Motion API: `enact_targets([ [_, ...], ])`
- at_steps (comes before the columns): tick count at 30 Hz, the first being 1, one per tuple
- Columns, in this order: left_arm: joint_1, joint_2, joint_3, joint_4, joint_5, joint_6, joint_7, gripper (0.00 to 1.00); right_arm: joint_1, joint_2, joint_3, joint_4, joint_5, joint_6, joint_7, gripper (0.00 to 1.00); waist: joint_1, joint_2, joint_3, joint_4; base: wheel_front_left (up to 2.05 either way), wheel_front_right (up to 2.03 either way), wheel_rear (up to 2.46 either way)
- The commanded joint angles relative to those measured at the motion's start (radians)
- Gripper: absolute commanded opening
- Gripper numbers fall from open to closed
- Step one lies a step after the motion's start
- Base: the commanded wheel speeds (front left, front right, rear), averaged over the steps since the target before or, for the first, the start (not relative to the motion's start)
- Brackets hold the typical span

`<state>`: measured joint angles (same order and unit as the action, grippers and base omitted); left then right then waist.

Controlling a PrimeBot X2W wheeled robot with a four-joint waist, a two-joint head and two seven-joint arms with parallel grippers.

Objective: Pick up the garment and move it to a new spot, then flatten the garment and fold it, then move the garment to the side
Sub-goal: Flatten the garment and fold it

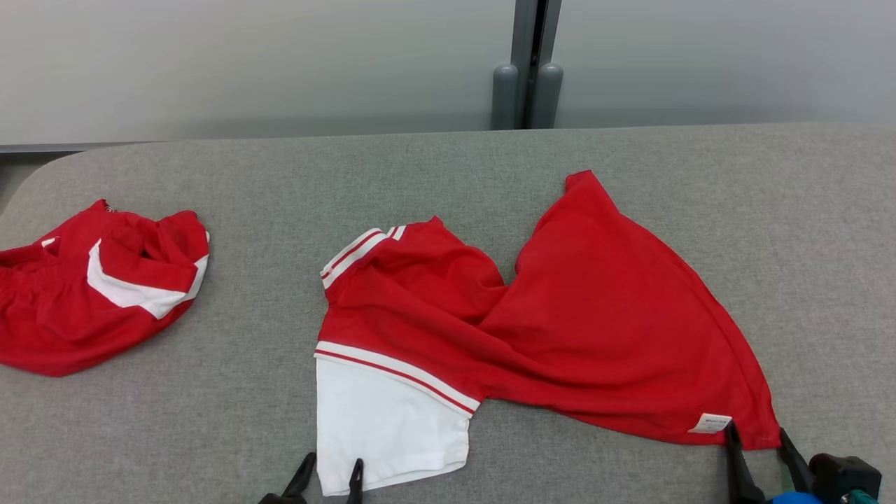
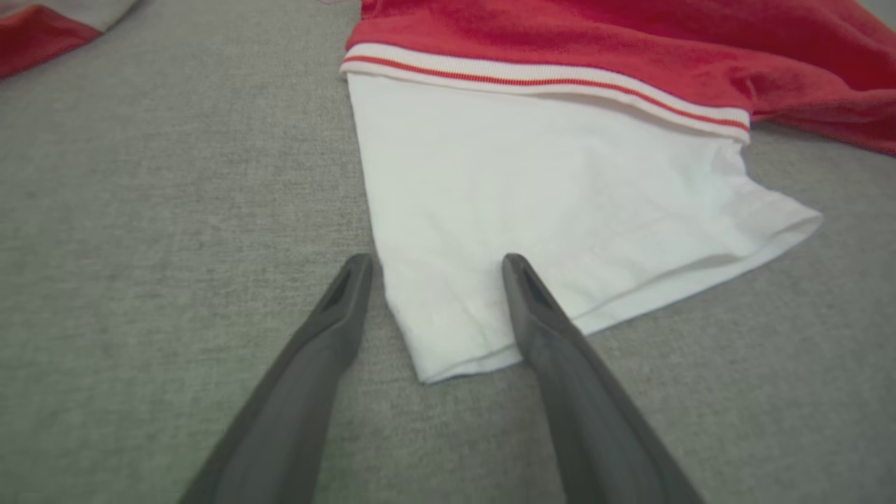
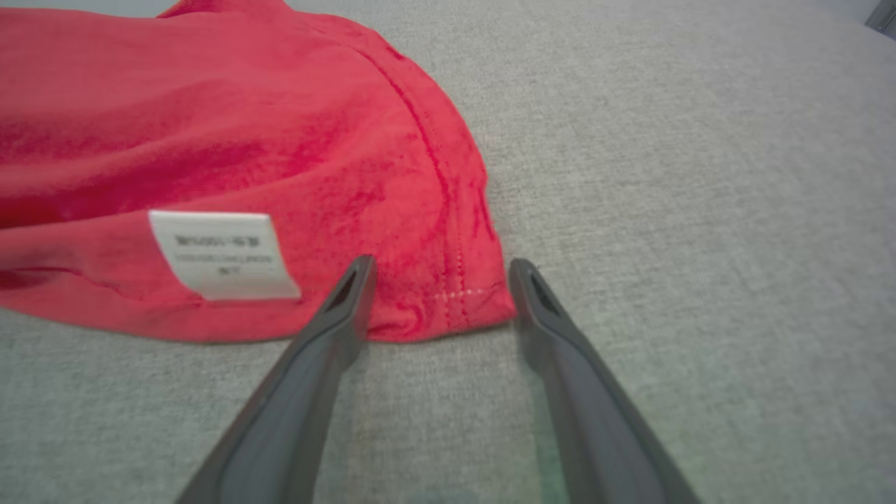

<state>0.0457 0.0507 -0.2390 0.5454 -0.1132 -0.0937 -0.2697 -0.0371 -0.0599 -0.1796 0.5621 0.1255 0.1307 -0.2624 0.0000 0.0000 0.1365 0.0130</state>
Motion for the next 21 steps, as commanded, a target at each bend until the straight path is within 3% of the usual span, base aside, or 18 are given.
enact_targets([
  [1,0.012,0.000,-0.008,0.026,-0.009,0.001,0.010,1.00,-0.008,-0.003,0.004,0.010,0.008,0.000,-0.003,1.00,0.0000,0.0000,-0.001,0.001,0.00,0.00,0.00],
  [2,0.011,0.000,-0.014,0.035,-0.018,0.000,0.010,1.00,-0.008,-0.003,0.006,0.019,0.012,0.000,-0.003,1.00,0.0000,0.0000,-0.002,0.002,0.00,0.00,0.00],
  [3,0.008,0.000,-0.020,0.044,-0.021,0.000,0.011,1.00,-0.009,-0.004,0.007,0.024,0.012,0.000,-0.001,0.85,0.0000,0.0000,-0.003,0.002,0.00,0.00,0.00],
  [4,0.005,0.000,-0.026,0.054,-0.024,0.000,0.012,1.00,-0.010,-0.005,0.008,0.029,0.013,0.000,-0.001,0.42,0.0000,0.0000,-0.004,0.003,0.00,0.00,0.00],
  [5,0.001,0.000,-0.031,0.068,-0.028,-0.001,0.013,1.00,-0.010,-0.005,0.011,0.032,0.016,0.000,-0.001,0.14,0.0000,0.0000,-0.005,0.003,0.00,0.00,0.00],
  [6,-0.005,-0.001,-0.035,0.079,-0.033,0.000,0.014,0.63,-0.012,-0.004,0.016,0.032,0.020,0.000,-0.001,0.00,0.0000,0.0000,-0.007,0.002,0.00,0.00,0.00],
  [7,-0.012,-0.001,-0.038,0.086,-0.041,-0.001,0.014,0.42,-0.015,-0.006,0.019,0.029,0.024,0.000,-0.001,0.00,0.0000,0.0000,-0.009,0.002,0.00,0.00,0.00],
  [8,-0.019,-0.001,-0.041,0.087,-0.056,-0.004,0.014,0.11,-0.019,-0.008,0.021,0.023,0.026,0.000,-0.001,0.00,0.0000,0.0000,-0.011,0.001,0.00,0.00,0.00],
  [9,-0.029,-0.001,-0.044,0.084,-0.072,-0.006,0.014,0.00,-0.022,-0.008,0.023,0.017,0.030,0.000,-0.002,0.00,0.0000,0.0000,-0.012,0.000,0.00,0.00,0.00],
  [21,-0.148,-0.001,-0.037,-0.062,-0.208,-0.022,0.005,0.00,-0.047,-0.013,0.094,-0.163,0.105,0.000,-0.002,0.00,0.0000,0.0000,-0.013,-0.008,0.00,0.00,0.00],
])
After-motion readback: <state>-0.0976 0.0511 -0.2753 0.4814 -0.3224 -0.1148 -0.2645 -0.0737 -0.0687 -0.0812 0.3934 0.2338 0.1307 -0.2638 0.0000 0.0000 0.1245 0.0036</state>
